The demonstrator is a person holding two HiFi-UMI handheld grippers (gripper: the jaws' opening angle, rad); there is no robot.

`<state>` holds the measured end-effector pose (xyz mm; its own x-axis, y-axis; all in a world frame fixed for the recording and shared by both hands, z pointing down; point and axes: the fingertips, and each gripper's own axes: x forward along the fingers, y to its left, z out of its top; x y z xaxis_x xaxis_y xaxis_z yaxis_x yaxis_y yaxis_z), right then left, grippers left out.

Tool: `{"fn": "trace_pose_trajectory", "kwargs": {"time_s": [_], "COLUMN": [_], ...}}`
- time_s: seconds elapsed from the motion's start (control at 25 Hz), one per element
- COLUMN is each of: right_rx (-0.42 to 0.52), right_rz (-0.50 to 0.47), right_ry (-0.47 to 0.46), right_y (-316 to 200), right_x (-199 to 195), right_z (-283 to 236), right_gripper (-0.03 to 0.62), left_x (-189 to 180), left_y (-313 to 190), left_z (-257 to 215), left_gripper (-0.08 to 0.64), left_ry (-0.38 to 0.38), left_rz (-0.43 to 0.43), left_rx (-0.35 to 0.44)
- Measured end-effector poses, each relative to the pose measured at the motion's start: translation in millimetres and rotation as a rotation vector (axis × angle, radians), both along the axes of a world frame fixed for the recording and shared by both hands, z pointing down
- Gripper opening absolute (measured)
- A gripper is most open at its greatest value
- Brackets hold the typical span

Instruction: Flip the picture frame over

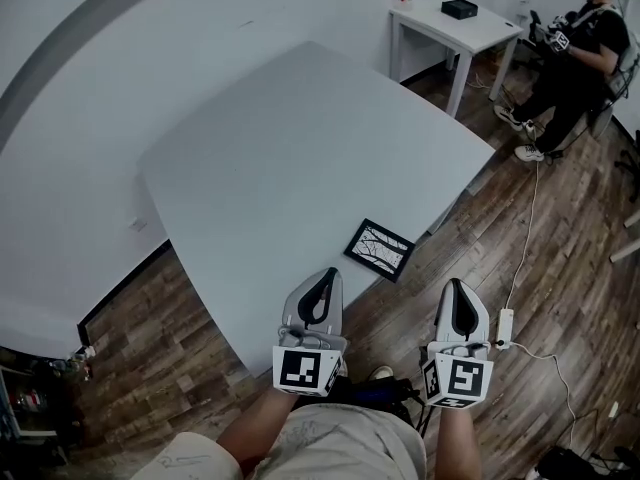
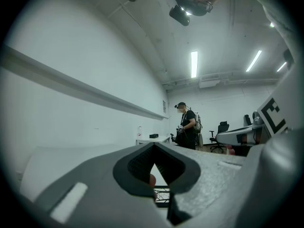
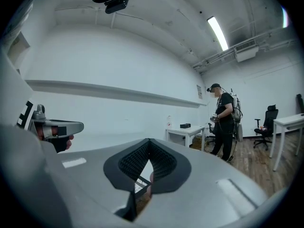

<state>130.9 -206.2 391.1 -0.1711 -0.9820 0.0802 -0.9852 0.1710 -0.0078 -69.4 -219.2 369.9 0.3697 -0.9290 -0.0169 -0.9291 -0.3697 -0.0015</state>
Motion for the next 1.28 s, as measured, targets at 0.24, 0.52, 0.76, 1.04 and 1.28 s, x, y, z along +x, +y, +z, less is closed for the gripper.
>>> {"fn": "trace_pose_trajectory", "kwargs": {"time_s": [0.24, 0.52, 0.76, 1.04, 1.28], "right_rx": [0.0, -0.009, -0.01, -0.006, 0.001], "right_rz": [-0.009, -0.016, -0.019, -0.026, -0.03], "right_ry": [0.023, 0.025, 0.024, 0.017, 0.027], "right_y": [7, 5, 3, -1, -1], "right_x": [1, -1, -1, -3, -5], "right_z": [-6, -3, -3, -6, -7], "right_gripper": [0.025, 0.025, 0.023, 0.023, 0.023], "left_x": [0, 0, 2, -1, -4], "left_y": [3, 2, 3, 3, 1], "left_z": [-6, -1, 2, 6, 8], "left_gripper": [0.0, 0.0, 0.0, 0.0, 0.0], "left_ry": [-0.001, -0.023, -0.012, -0.027, -0.025], "left_rz": [0.008, 0.024, 0.013, 0.006, -0.008], "left_rx": [0.007, 0.016, 0.001, -0.013, -0.009]}}
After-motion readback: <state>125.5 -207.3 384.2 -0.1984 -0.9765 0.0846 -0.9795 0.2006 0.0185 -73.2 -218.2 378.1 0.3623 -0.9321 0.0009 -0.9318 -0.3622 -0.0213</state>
